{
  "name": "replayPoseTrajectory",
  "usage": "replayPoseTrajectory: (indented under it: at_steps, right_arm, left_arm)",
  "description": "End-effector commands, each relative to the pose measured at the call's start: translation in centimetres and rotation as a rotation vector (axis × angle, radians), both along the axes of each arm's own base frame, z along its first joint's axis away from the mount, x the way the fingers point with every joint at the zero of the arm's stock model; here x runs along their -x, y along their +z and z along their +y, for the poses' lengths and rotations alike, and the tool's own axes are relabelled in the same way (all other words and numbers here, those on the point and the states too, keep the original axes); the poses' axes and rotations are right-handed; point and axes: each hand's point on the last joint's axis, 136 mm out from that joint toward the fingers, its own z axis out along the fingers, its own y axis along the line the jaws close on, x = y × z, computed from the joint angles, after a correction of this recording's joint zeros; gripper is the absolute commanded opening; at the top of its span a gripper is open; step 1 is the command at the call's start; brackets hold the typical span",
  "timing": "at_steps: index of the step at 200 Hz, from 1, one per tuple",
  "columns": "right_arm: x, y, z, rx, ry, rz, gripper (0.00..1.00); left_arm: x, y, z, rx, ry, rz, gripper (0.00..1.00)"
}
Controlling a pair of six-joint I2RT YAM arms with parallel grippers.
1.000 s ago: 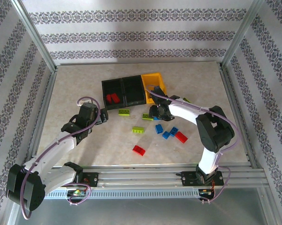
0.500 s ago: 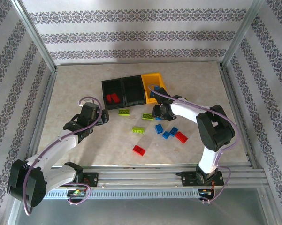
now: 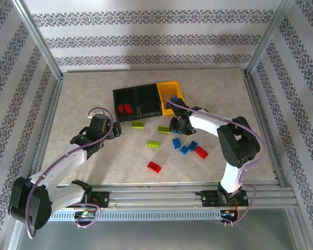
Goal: Sort the legos into containers by color
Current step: Pick up the lego from the center of the table, then place the lego in the container.
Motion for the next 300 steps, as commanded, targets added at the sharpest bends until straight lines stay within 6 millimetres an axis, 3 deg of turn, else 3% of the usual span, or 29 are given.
replayPoseTrajectory:
  at_steps: [1,82,147,191,229,261,300]
  right_arm:
    - [-0.8,-0.9,-0.3,0.013,-0.003,0.014,0.57]
    - [-1.3,-1.4,-0.2,0.005,0.012,0.026,0.44]
    - [-2.9,3.5,-0.3,0.022,0.042,-0.085,0.39]
    - [-5.8,7.2,0.2,0.035,0.066,-0.185,0.38]
    - [-9.6,9.9,0.9,0.064,0.079,-0.285,0.38]
    - [-12.8,10.9,1.3,0.092,0.095,-0.353,0.39]
    - [-15.6,10.6,2.0,0.098,0.110,-0.389,0.40]
  left_arm:
    - [-0.6,0.7,0.1,0.013,0.016,-0.024,1.00]
    - [-0.7,0.2,0.1,-0.001,0.009,0.001,1.00]
    - [-0.9,0.2,-0.1,0.005,0.004,0.002,1.00]
    - [-1.1,0.2,-0.5,0.015,-0.011,0.005,1.00]
    - [-1.2,0.3,-0.6,0.014,-0.019,0.007,1.00]
    - [-1.2,0.3,-0.7,0.016,-0.025,0.009,1.00]
    - [-1.2,0.4,-1.0,0.025,-0.034,0.010,1.00]
